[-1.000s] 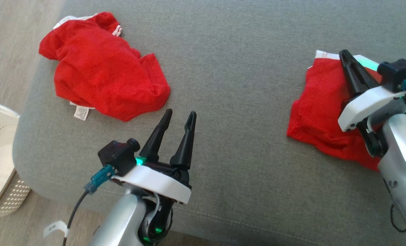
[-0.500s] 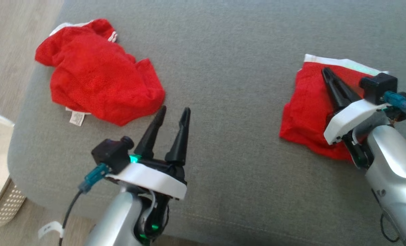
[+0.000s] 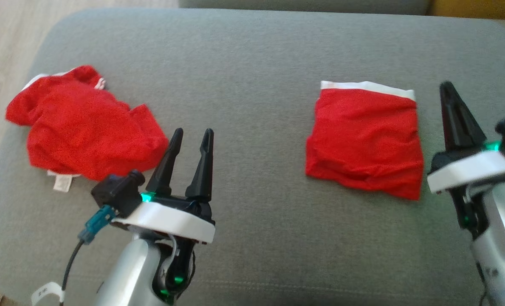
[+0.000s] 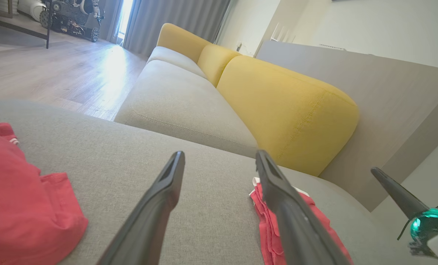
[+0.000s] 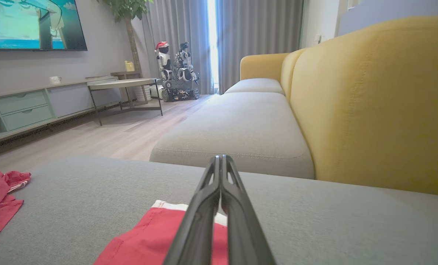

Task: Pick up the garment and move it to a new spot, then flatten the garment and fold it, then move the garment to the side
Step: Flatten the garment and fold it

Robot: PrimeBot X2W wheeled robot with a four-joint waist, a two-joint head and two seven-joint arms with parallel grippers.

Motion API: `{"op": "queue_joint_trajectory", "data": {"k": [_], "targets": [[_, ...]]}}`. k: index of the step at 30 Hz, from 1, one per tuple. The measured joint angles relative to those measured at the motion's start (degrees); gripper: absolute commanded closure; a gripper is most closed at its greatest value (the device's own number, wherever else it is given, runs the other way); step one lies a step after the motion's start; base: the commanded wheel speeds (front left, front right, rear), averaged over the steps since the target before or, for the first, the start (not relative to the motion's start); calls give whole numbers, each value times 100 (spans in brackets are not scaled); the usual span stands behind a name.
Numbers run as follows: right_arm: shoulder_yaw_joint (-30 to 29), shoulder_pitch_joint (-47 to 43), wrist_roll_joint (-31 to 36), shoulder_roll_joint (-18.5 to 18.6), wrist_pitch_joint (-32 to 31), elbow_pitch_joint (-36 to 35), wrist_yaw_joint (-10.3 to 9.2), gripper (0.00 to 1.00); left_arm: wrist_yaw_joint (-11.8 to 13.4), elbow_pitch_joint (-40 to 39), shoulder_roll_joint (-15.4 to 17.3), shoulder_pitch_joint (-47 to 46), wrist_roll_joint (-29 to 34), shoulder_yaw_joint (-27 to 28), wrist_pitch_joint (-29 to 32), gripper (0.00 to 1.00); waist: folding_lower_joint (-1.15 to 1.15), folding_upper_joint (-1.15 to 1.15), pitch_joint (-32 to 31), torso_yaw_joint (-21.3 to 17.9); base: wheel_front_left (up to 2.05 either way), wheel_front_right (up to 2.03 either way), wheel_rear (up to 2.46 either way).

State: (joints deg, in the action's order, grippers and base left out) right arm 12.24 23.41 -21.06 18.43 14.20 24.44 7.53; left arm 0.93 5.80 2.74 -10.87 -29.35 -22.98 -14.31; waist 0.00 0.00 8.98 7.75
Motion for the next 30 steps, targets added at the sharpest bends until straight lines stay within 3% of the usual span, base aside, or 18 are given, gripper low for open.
{"op": "queue_joint_trajectory", "data": {"k": [7, 13, 14, 15, 16, 30], "targets": [[-942, -1011, 647, -564, 11, -1021, 0, 100, -5, 2, 0, 27, -5, 177, 0, 0, 0, 0, -117, -438, 0, 0, 0], [-1026, -1572, 846, -833, 16, -1271, 0, 100, -74, 13, -1, 103, -5, 300, 0, 0, 0, 0, -176, -585, 0, 0, 0], [-1009, -1648, 847, -868, 16, -1270, 0, 95, -42, 37, 0, 175, -9, 346, 0, 0, 0, 0, -194, -601, 0, 0, 0], [-991, -1705, 848, -884, 16, -1273, 0, 19, -22, 74, 0, 264, -48, 359, 0, 0, 0, 0, -212, -614, 0, 0, 0], [-992, -1729, 851, -903, 16, -1278, 0, 0, -16, 119, 0, 363, -59, 354, 0, 0, 0, 0, -224, -627, 0, 0, 0], [-1067, -1726, 965, -1048, 16, -1345, 0, 0, -97, 102, 3, 607, 5, 348, 1, 0, 0, 0, -223, -630, 0, 0, 0]]}}
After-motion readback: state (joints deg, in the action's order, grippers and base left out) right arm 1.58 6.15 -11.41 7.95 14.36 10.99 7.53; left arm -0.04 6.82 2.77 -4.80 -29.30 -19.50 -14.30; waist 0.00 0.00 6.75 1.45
